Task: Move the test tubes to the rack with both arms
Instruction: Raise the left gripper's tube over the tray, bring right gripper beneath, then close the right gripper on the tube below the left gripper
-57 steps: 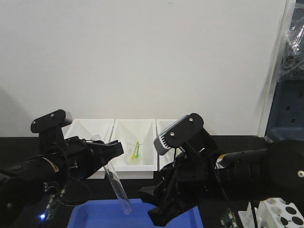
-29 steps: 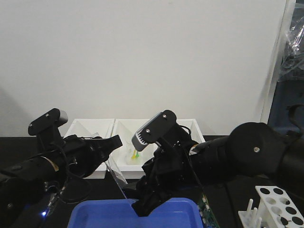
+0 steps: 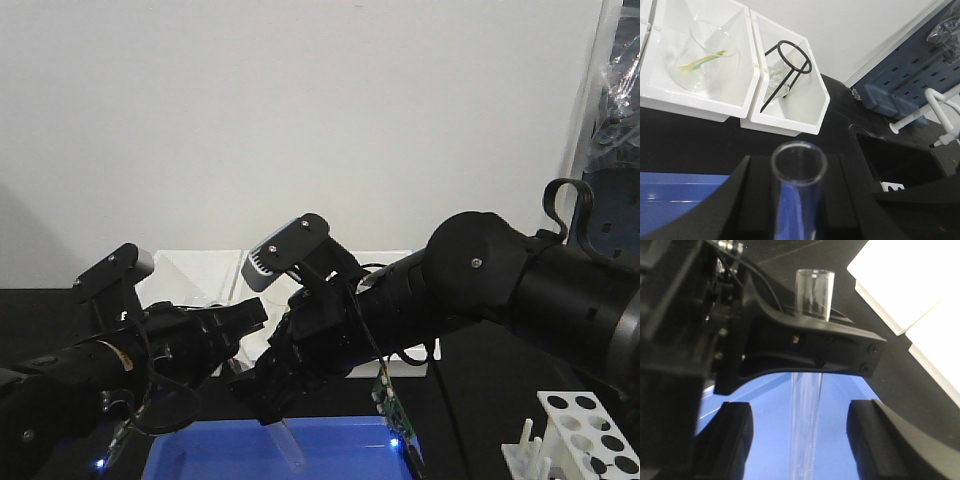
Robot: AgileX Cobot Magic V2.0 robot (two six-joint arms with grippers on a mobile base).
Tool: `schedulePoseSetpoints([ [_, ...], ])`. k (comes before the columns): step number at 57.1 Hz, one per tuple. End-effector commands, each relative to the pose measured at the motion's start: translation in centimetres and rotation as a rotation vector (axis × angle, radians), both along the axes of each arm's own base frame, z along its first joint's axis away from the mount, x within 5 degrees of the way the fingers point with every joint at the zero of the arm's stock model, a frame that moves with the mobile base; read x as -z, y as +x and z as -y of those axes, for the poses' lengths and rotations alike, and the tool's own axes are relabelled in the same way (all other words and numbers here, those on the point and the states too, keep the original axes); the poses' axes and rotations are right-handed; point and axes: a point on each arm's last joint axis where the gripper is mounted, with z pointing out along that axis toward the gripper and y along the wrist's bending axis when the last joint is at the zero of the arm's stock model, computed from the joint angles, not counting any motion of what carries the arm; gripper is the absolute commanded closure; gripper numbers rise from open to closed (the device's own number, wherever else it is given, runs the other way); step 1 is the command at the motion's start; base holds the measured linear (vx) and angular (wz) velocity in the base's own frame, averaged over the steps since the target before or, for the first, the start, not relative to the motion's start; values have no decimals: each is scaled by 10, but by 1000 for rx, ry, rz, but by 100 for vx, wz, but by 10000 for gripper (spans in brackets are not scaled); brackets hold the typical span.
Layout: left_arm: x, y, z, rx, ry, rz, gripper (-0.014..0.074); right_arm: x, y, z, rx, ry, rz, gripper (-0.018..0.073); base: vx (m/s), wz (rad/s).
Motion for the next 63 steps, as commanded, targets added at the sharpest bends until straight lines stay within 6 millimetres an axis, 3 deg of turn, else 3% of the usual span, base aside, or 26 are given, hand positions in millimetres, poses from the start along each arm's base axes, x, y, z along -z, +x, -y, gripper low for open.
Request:
schedulePoseSetpoints([
  [1, -31, -1, -2, -20, -92, 121, 596, -37, -6, 5, 46, 108, 82, 80, 0, 0],
  [18, -34, -1, -2, -24, -104, 144, 596, -32, 0, 22, 45, 121, -22, 80, 0, 0],
  [39, -49, -12, 3, 3, -143, 202, 596, -32, 3, 21, 37, 124, 12, 80, 0, 0],
  [63, -50, -24, 17, 58, -153, 203, 596, -34, 1, 20, 18, 134, 21, 80, 0, 0],
])
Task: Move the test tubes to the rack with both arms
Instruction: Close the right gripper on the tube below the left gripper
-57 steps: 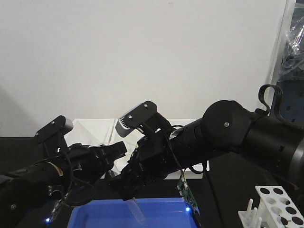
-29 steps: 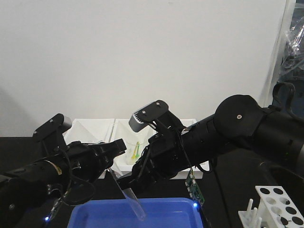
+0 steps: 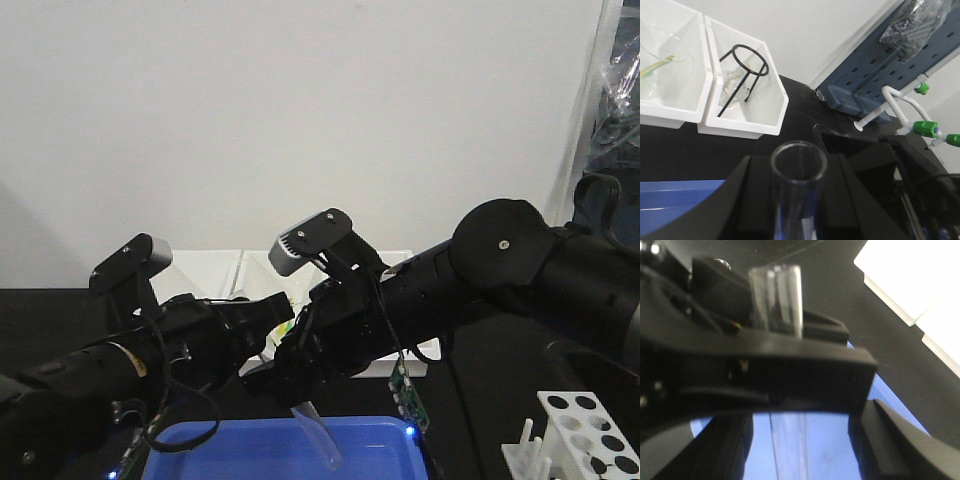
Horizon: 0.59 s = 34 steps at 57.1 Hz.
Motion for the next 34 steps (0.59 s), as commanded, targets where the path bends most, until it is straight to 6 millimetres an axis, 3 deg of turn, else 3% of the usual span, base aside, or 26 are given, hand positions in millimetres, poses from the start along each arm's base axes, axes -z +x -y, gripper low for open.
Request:
schedulePoseSetpoints([
  [1, -34, -5, -3, -13, -109, 125, 596, -34, -5, 4, 24, 79, 106, 80, 0, 0],
  [34, -39, -8, -5, -11, -111, 130, 596, -34, -6, 3, 23, 85, 93, 101, 0, 0],
])
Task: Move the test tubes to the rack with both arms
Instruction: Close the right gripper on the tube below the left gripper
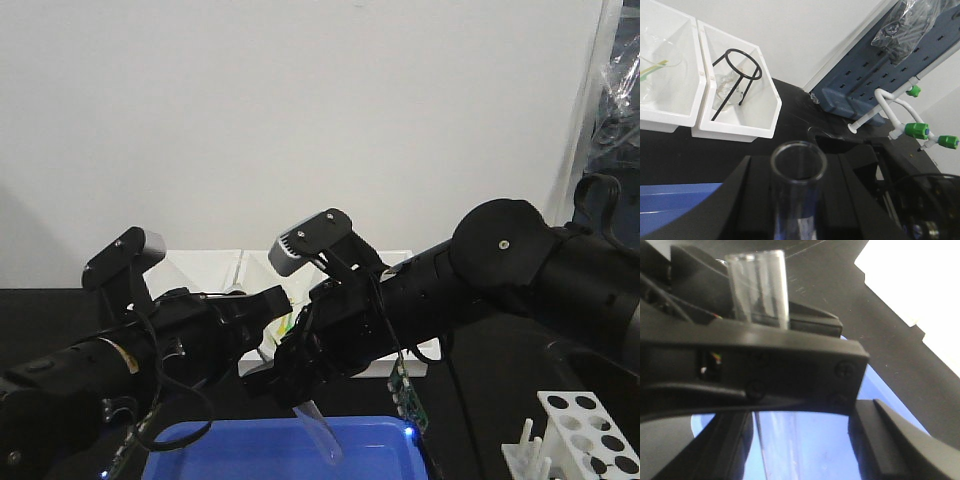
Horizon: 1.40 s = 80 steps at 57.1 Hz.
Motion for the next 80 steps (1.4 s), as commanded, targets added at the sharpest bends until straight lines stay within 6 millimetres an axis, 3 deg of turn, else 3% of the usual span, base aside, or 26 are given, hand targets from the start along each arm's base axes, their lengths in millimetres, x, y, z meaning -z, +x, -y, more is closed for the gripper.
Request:
schedulePoseSetpoints([
  [1, -32, -4, -3, -14, -99, 115, 596, -34, -6, 4, 24, 85, 91, 109, 0, 0],
  [25, -31, -4, -3, -14, -98, 113, 596, -34, -10, 1, 4, 123, 37, 354, 0, 0],
  [50, -32, -4, -3, -14, -100, 114, 595, -35, -10, 0, 9, 142, 36, 532, 0, 0],
  [58, -32, -4, -3, -14, -99, 113, 595, -35, -9, 0, 12, 143, 40, 575, 0, 0],
  [80, -33, -4, -3, -18, -110, 129, 573, -35, -8, 0, 20, 146, 41, 569, 0, 0],
])
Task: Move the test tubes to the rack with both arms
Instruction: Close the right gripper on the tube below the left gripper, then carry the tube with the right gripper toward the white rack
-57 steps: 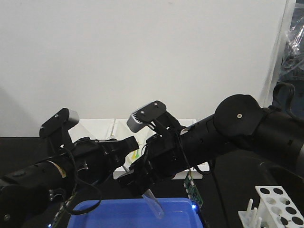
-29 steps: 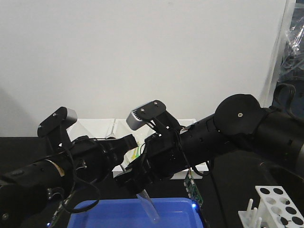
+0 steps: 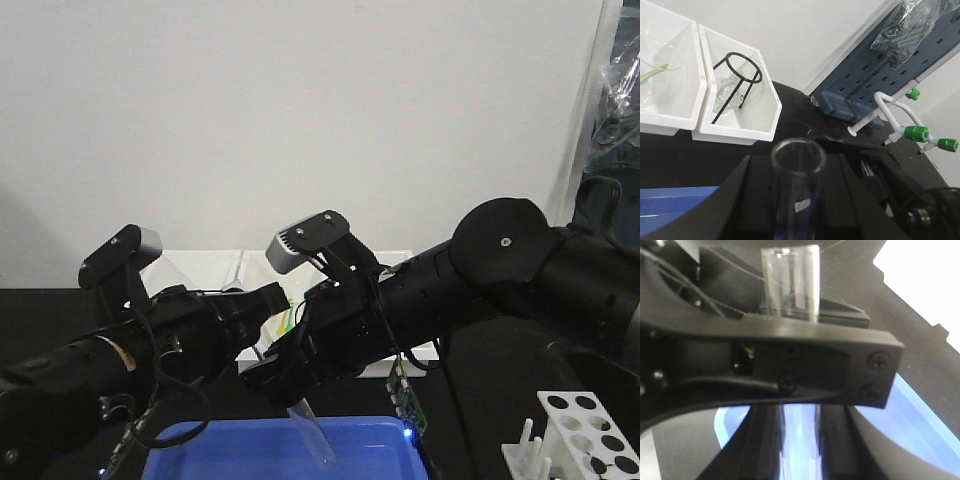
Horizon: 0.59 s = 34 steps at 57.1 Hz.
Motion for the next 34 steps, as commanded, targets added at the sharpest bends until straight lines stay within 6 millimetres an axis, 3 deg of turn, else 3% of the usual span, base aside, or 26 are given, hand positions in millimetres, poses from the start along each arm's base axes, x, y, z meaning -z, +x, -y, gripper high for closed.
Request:
schedulePoseSetpoints([
  [1, -32, -3, -3, -17, -105, 124, 568, -34, -4, 3, 43, 105, 93, 569, 0, 0],
  [9, -33, -3, -3, -19, -113, 135, 492, -32, -1, 2, 54, 107, 96, 569, 0, 0],
  [24, -35, -3, -3, -24, -126, 155, 255, -32, 1, 2, 68, 112, 108, 569, 0, 0],
  [34, -38, -2, -4, -29, -136, 180, 200, -32, 4, 4, 99, 105, 124, 569, 0, 0],
])
